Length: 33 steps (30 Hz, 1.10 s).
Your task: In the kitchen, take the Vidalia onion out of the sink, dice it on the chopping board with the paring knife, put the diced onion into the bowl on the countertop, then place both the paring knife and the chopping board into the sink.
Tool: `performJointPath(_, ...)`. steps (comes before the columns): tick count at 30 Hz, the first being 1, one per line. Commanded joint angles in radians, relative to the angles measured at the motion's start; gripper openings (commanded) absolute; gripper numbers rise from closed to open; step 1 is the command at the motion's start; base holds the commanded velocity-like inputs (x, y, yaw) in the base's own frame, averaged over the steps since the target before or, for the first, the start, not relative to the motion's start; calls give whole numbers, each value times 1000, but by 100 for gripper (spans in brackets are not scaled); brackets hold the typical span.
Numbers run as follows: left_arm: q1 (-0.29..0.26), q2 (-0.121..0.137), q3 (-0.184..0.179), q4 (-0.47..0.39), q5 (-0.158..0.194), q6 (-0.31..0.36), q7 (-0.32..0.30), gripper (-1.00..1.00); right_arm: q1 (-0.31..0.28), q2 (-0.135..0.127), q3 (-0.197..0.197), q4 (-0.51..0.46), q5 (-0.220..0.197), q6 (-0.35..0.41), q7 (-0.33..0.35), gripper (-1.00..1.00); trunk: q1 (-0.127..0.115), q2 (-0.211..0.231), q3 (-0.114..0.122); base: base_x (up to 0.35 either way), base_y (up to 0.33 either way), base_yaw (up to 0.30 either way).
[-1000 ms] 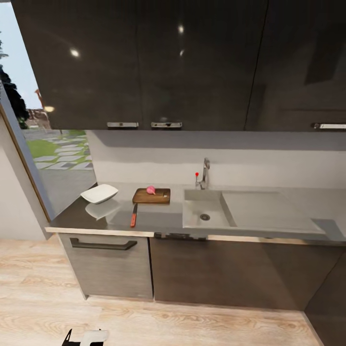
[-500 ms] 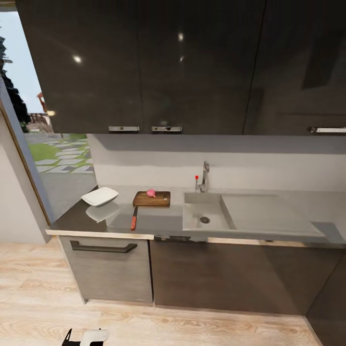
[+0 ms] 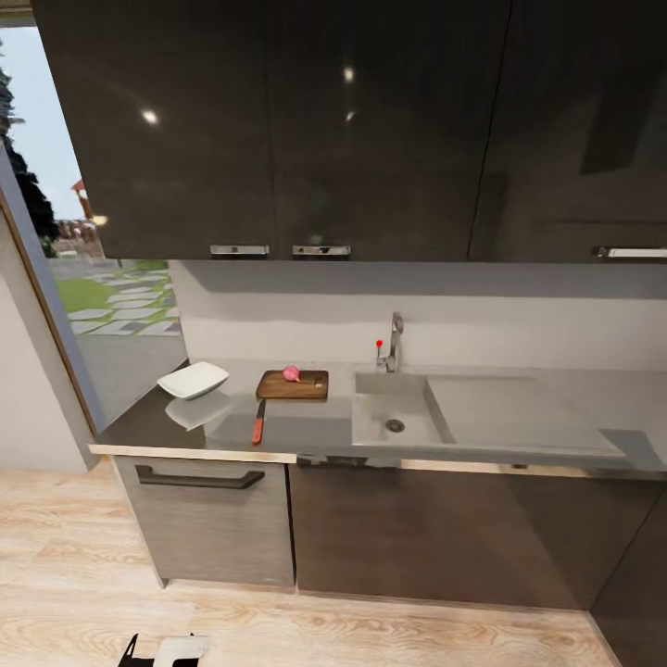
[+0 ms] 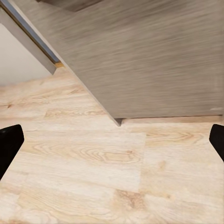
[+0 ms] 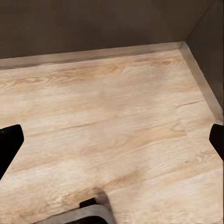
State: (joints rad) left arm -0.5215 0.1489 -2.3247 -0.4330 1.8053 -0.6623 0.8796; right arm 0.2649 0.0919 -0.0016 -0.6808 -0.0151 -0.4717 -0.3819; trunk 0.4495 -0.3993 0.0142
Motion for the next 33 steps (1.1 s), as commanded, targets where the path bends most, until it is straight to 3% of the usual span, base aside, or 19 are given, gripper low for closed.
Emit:
performJointPath(1,-2,0,-8,-3,3,-2,6,100,0,0,0,22,0,-1,-2,100,0,-1,0,0,0,0)
performJointPath(5,-2,0,-8,-3,3,-2,6,100,0,0,0,100,0,-1,-2,100,0,-1,0,0,0,0)
performJointPath(6,-2,0,-8,-4,3,-2,6,100,0,1,0,170,-2,-1,-2,100,0,-1,0,0,0,0)
performJointPath(8,-2,0,-8,-3,3,-2,6,100,0,3,0,224,-4,-1,-2,100,0,-1,0,0,0,0)
performJointPath(12,-2,0,-8,-4,3,-2,6,100,0,6,0,273,-5,-1,-2,100,0,-1,0,0,0,0)
performJointPath(33,-2,1,-7,-11,2,-2,6,100,0,2,1,291,-5,-1,-2,100,0,-1,0,0,0,0)
